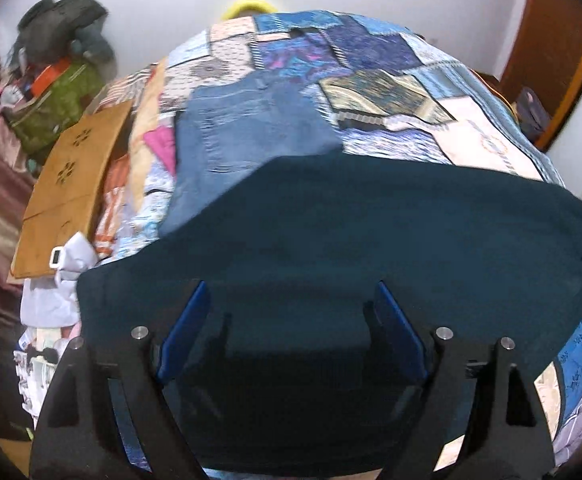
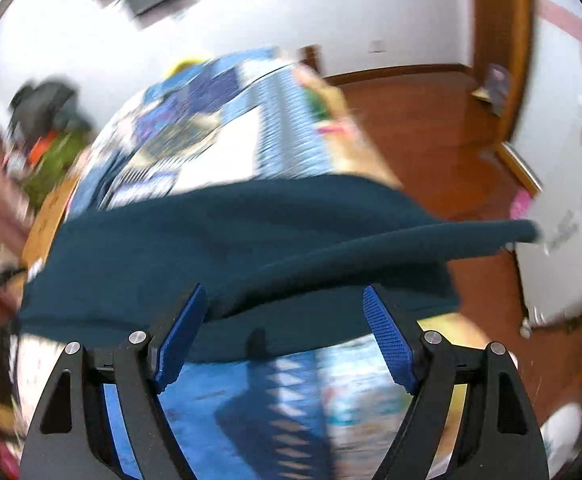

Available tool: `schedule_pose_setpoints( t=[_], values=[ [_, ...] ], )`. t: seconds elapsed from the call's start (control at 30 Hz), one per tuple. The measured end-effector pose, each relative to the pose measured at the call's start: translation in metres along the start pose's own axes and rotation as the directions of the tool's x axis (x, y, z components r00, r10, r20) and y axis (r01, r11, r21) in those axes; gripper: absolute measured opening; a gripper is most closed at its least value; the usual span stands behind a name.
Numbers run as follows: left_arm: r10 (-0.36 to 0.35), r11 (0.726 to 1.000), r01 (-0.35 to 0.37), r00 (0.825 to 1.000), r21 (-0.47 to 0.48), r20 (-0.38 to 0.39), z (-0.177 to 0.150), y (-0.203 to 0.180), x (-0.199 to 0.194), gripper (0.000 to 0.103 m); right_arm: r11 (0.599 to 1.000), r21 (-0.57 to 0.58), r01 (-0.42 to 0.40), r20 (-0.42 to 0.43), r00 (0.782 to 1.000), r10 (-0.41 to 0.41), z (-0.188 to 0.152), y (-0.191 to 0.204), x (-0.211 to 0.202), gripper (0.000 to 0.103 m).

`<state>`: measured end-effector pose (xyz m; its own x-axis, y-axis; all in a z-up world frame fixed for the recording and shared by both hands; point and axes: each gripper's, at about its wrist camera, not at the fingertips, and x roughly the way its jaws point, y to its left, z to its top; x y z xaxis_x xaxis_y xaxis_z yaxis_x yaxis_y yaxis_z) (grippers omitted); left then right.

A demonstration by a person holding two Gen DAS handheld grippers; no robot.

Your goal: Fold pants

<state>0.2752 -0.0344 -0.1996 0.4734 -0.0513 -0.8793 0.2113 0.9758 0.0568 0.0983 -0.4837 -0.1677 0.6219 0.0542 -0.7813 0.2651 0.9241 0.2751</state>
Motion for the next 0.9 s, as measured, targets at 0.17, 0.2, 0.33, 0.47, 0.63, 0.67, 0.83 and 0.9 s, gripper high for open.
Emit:
schedule_pose_setpoints(
  t=[0.17,0.2,0.33,0.47,0.63,0.67,0.83,0.9],
  values=[
    [-0.026,0.999,0.027,0.998,0.023,-0.053,-0.004,-0.034,0.021,0.085,0.988,0.155,0.023,0.043,0.999,-0.03,0.015,-0.046,-0.012,0.081],
    [-0.013,1.0,0.014,0.999,0.012,-0.042,-0.005,-0.037,0.023,0.086,0.983,0.18,0.03,0.048,0.998,-0.039,0.018,-0.055,-0.012,0.081],
    [0.01,1.0,-0.01,1.0,-0.007,-0.022,-0.004,-0.044,0.024,0.092,0.958,0.285,0.028,0.056,0.997,-0.046,0.026,-0.079,-0.002,0.082],
    [0.019,1.0,-0.019,1.0,-0.021,-0.007,-0.007,-0.044,0.026,0.095,0.904,0.428,-0.011,0.007,1.0,0.009,0.016,-0.109,0.024,0.082],
    [-0.004,0.999,0.004,1.0,-0.051,0.002,-0.01,-0.04,0.026,0.095,0.885,0.464,-0.029,0.002,1.0,0.031,0.013,-0.123,0.039,0.046],
    [-0.012,0.998,0.012,1.0,-0.059,-0.001,-0.011,-0.038,0.027,0.095,0.892,0.451,-0.024,-0.002,1.0,0.028,0.015,-0.123,0.041,0.039],
    [-0.02,0.996,0.02,1.0,-0.085,0.005,-0.012,-0.035,0.029,0.1,0.942,0.336,0.001,0.028,1.0,-0.011,0.042,-0.111,0.038,0.013],
    [-0.025,0.996,0.026,1.0,-0.091,0.007,-0.013,-0.034,0.029,0.1,0.961,0.278,-0.001,0.074,0.997,-0.02,0.06,-0.099,0.028,0.011]
  ],
)
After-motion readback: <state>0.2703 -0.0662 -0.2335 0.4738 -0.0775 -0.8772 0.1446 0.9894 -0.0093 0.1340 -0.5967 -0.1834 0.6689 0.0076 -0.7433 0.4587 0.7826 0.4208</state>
